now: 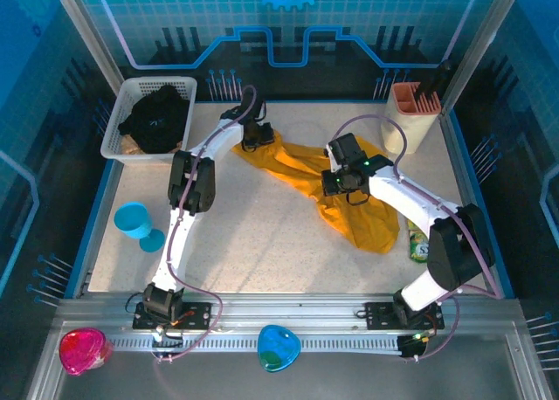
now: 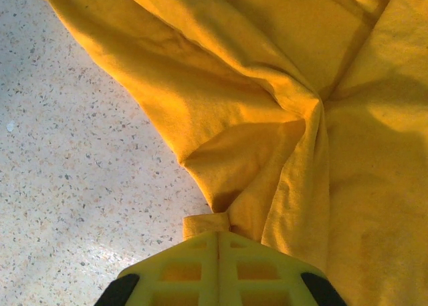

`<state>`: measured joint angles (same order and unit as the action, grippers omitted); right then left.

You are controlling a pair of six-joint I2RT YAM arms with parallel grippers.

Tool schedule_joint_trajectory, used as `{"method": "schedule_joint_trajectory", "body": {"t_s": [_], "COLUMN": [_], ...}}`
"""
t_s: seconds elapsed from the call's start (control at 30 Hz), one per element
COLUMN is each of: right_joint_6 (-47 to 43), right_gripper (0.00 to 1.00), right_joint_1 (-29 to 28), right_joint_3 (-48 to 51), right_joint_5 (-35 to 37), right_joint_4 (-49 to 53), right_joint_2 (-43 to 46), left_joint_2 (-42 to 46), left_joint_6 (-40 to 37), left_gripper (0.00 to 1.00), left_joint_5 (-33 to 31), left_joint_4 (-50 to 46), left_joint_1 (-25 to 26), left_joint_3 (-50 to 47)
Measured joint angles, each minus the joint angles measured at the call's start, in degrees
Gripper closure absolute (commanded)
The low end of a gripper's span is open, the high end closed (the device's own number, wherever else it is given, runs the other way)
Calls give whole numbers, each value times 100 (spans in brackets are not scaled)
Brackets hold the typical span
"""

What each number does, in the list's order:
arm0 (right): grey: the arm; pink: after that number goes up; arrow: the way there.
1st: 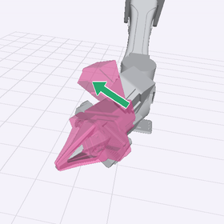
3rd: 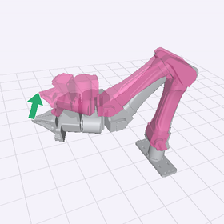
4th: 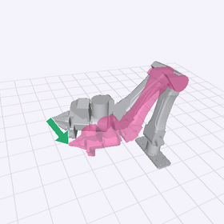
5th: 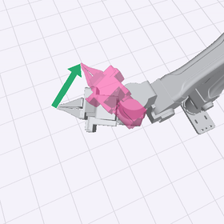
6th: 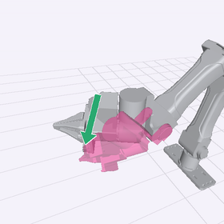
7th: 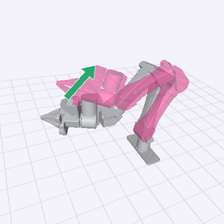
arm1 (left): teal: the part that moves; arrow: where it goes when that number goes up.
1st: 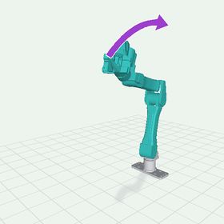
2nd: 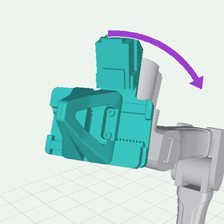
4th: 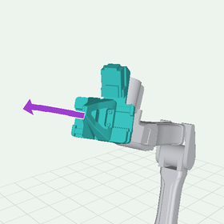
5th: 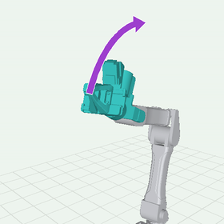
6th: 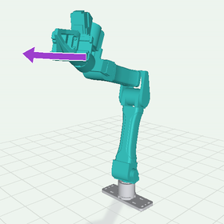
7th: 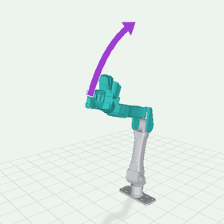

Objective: Fold and stack the t-shirts

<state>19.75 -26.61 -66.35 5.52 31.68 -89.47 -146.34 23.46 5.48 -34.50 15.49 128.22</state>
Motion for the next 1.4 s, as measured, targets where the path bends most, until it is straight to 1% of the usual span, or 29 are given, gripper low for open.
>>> {"method": "schedule_joint_trajectory", "body": {"t_s": [0.03,0.07,0.3,0.37,0.43,0.57,0.73,0.83,0.93,1.07,1.2,1.3,1.4], "right_joint_6": [0,0,-2,-2,0,83,256,345,426,518,654,793,1003], "right_gripper": [99,99,100,100,100,99,96,95,93,89,81,77,76], "right_joint_1": [0,0,0,0,0,0,4,4,7,7,15,-33,-367], "right_joint_3": [2,4,94,153,232,520,935,1060,1143,1303,1464,1580,1853], "right_joint_5": [2,2,72,111,144,155,173,197,197,192,111,-4,-22], "right_joint_4": [4,17,160,221,282,404,732,994,1231,1458,1604,1628,1585], "right_joint_2": [15,50,553,769,999,1563,2465,2964,3309,3543,3508,3344,3086], "left_joint_2": [-22,-44,-92,42,411,1779,4183,5466,6533,7484,8548,9184,9374], "left_joint_6": [2,4,-52,-96,-114,-118,-90,20,168,361,555,664,669], "left_gripper": [93,100,100,100,100,100,100,100,100,100,100,100,100], "left_joint_5": [2,2,2,-4,-24,-24,-17,39,55,15,-275,-496,-680], "left_joint_4": [-2,-2,-33,-31,-31,37,247,380,326,-22,-669,-1060,-1191], "left_joint_1": [0,0,0,2,11,13,28,39,74,155,173,173,173], "left_joint_3": [0,0,127,-48,-494,-1784,-3379,-4328,-5353,-6498,-7388,-7552,-7521]}}
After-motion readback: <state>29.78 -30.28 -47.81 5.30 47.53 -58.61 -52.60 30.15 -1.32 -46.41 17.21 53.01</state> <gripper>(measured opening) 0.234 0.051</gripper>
